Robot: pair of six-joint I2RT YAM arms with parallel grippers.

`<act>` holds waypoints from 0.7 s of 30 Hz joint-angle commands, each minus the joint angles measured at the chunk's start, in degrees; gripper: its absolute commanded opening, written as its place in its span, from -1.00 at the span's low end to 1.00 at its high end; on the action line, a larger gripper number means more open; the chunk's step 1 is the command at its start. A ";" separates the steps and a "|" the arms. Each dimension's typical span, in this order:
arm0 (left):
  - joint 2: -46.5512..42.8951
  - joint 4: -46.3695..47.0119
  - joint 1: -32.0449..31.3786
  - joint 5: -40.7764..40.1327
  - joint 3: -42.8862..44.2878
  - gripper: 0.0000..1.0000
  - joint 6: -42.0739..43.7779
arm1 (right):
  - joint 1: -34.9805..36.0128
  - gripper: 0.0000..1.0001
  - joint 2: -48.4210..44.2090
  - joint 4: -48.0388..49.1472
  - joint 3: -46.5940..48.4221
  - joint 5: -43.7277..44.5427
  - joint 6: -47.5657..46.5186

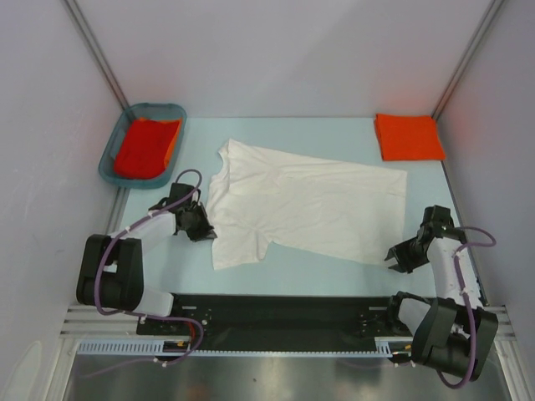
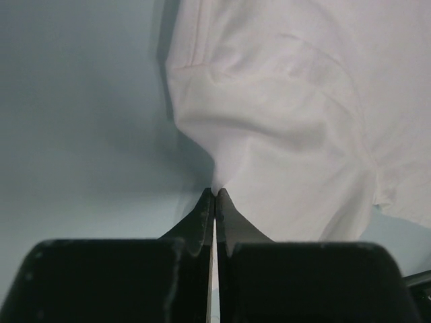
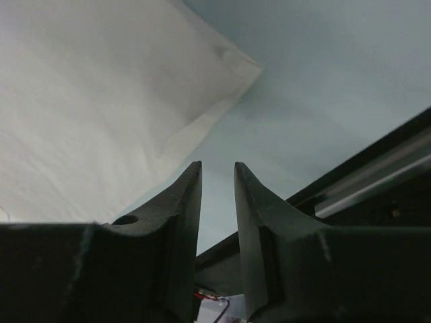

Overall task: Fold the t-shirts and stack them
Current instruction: Fold the tshirt

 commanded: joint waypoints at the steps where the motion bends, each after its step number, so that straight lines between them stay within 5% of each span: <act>1: -0.13 -0.19 0.13 0.34 1.93 -0.99 1.99 | -1.48 -0.38 -2.77 -3.36 -0.48 10.24 3.86; 9: 1.02 -0.54 0.30 1.57 4.13 -0.99 3.22 | -2.01 -0.67 -0.67 -0.39 -1.80 12.74 3.16; 21: -0.13 0.16 0.74 3.33 2.11 -0.99 3.31 | -2.45 -0.31 4.08 7.09 -2.42 11.42 1.31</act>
